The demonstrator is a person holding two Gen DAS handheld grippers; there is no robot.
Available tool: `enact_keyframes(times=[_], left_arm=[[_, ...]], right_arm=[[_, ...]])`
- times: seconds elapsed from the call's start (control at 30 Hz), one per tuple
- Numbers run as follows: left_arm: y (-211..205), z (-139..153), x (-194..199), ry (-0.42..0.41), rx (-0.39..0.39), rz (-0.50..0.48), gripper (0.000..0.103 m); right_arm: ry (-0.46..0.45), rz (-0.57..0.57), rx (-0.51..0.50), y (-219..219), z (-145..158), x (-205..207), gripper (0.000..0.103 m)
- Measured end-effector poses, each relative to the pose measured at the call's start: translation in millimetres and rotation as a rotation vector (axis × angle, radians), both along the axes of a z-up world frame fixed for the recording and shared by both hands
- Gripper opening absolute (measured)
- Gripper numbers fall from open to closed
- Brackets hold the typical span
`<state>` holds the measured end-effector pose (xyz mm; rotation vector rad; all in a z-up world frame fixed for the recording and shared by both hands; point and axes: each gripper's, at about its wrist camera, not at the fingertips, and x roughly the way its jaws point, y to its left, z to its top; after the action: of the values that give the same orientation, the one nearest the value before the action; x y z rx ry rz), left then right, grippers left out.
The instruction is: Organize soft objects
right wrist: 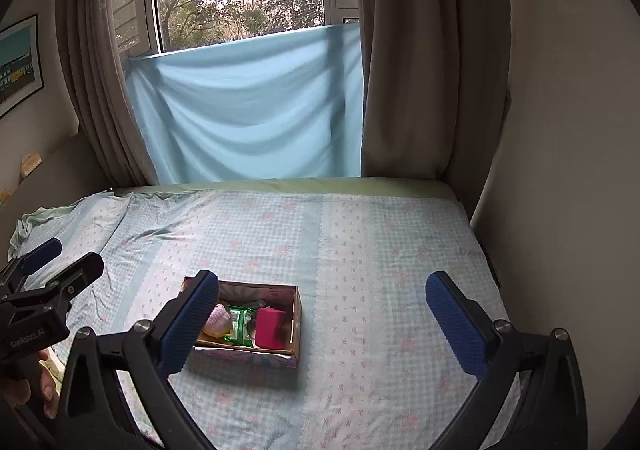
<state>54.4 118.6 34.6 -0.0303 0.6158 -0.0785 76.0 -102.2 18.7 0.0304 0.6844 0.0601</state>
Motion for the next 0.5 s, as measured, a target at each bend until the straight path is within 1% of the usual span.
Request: enact_keyframes(times=[0.13, 0.23, 0.37, 0.5], left_arm=[[-5.5, -2.6, -6.4, -0.006, -0.014, -0.01, 0.103], [-11.4, -3.6, -10.2, -0.012, -0.028, -0.015, 0.103], [-20.2, -4.3, -12.2, -0.016, -0.006, -0.023, 0.103], [-24.5, -4.2, -12.3, -0.021, -0.005, -0.03, 0.103]], right_arm=[[-0.017, -0.014, -0.014, -5.8, 0.1, -10.0, 0.103], [-0.026, -0.025, -0.006, -9.9, 0.4, -14.9, 0.103], [-0.03, -0.042, -0.02, -12.5, -1.7, -16.9, 0.103], [-0.028, -0.058, -0.016, -16.2, -1.4, -20.8, 0.103]])
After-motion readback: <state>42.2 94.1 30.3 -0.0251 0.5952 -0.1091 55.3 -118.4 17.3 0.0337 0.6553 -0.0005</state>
